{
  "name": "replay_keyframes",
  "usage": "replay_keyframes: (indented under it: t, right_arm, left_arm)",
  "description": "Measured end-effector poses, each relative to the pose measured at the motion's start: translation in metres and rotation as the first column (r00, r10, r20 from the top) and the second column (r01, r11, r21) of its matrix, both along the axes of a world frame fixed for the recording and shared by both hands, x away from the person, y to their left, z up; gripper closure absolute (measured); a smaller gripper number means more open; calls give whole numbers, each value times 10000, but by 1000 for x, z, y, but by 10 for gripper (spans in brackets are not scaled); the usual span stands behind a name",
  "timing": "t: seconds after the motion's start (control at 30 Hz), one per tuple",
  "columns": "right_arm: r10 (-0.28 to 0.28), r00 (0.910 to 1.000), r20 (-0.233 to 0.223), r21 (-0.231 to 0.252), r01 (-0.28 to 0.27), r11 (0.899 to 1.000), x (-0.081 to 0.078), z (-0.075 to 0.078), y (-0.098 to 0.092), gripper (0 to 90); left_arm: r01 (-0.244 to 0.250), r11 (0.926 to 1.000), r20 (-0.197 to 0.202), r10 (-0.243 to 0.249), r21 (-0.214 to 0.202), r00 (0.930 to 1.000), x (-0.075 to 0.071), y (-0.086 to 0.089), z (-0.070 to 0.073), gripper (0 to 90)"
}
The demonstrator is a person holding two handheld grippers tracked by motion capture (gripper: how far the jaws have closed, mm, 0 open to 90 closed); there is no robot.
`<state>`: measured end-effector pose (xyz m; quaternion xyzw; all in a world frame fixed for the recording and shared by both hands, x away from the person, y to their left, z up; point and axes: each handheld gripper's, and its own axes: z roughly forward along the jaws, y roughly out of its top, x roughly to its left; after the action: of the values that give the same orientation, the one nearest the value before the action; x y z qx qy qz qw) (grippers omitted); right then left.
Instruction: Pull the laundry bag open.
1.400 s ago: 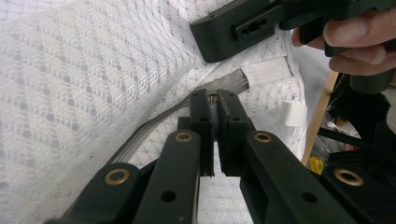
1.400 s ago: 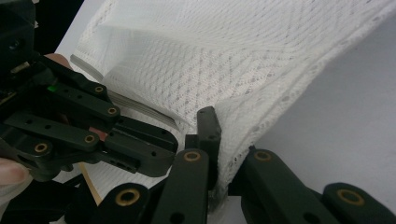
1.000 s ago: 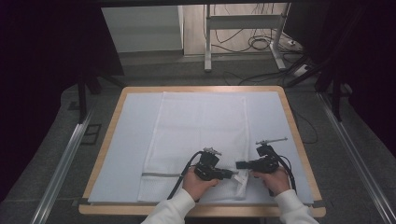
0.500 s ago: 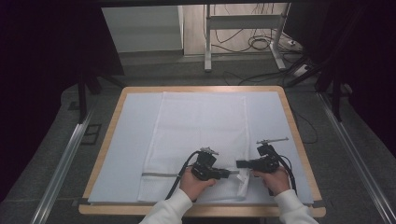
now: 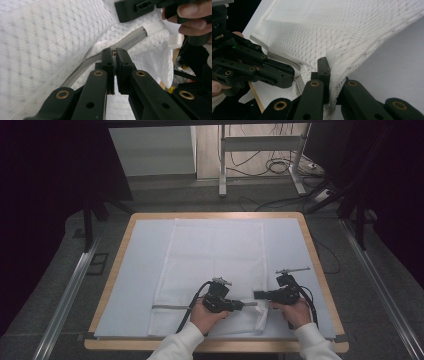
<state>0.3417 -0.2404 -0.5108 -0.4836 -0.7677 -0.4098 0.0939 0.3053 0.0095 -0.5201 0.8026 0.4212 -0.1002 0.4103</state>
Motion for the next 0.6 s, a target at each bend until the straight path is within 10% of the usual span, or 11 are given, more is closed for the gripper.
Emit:
replay_keyframes:
  t: [0.6]
  right_arm:
    - [-77, 9999, 86, 50, 76, 10000, -1, 0, 0, 883]
  left_arm:
    - [-389, 9992, 76, 389, 65, 9992, -3, 21, -4, 868]
